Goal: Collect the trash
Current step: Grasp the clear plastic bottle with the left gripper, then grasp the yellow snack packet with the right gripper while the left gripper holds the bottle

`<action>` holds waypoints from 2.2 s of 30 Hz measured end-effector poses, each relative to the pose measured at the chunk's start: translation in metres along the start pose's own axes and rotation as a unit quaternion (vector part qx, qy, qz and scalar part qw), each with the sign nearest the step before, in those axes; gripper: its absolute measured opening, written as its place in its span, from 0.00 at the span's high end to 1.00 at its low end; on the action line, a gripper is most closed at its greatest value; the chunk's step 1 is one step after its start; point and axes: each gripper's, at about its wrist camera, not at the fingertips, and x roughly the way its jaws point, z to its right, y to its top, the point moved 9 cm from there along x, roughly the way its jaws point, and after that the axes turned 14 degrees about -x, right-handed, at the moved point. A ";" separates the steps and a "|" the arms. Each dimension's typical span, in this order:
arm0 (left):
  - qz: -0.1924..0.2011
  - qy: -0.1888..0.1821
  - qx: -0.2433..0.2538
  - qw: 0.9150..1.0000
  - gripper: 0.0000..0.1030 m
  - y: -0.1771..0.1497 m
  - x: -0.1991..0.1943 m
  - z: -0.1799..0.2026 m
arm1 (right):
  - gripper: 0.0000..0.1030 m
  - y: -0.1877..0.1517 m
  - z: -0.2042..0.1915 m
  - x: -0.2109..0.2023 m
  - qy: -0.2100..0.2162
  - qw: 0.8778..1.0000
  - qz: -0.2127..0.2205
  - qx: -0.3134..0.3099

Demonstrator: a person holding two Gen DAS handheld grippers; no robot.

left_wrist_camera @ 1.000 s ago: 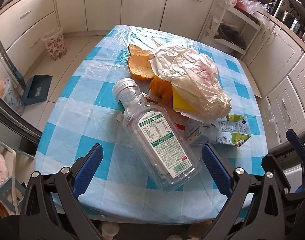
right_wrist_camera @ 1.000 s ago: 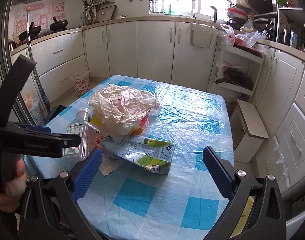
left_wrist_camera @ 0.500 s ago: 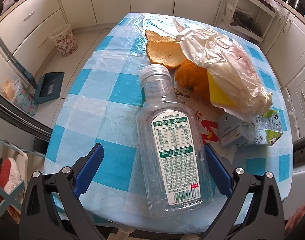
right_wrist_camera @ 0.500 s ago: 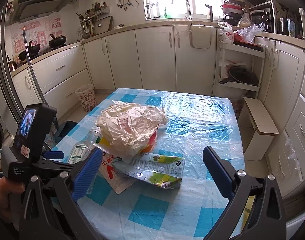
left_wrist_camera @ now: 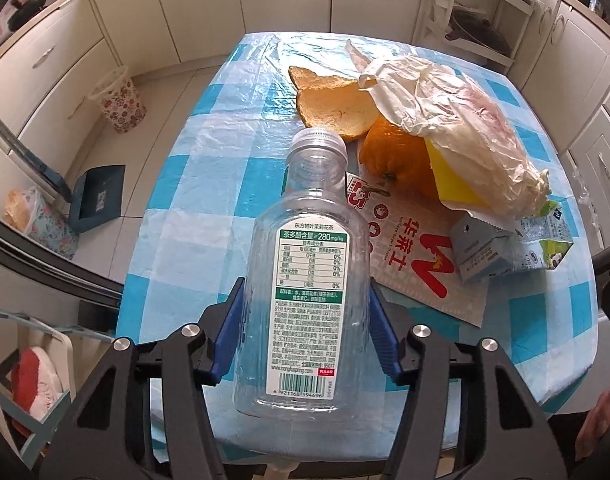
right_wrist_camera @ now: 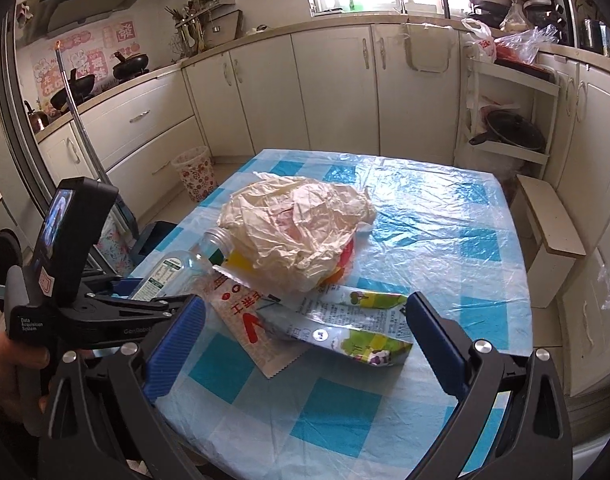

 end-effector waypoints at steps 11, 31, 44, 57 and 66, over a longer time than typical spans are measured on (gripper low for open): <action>0.021 0.005 0.023 1.000 0.49 0.000 -0.014 -0.027 | 0.59 0.006 -0.073 0.037 0.063 0.989 -0.010 -0.130; 0.010 -0.020 0.005 1.000 0.49 0.001 -0.013 -0.044 | 0.96 0.022 -0.054 0.068 0.068 0.991 -0.004 -0.118; 0.009 -0.020 0.005 1.000 0.49 0.001 -0.013 -0.040 | 0.56 0.035 -0.062 0.048 0.089 0.987 0.040 -0.124; 0.009 -0.022 0.007 1.000 0.49 0.002 -0.013 -0.039 | 0.53 0.046 -0.048 0.037 0.023 0.984 0.058 -0.169; 0.010 -0.022 0.013 1.000 0.49 0.002 -0.012 -0.036 | 0.88 0.028 -0.038 0.065 -0.009 0.979 -0.010 -0.204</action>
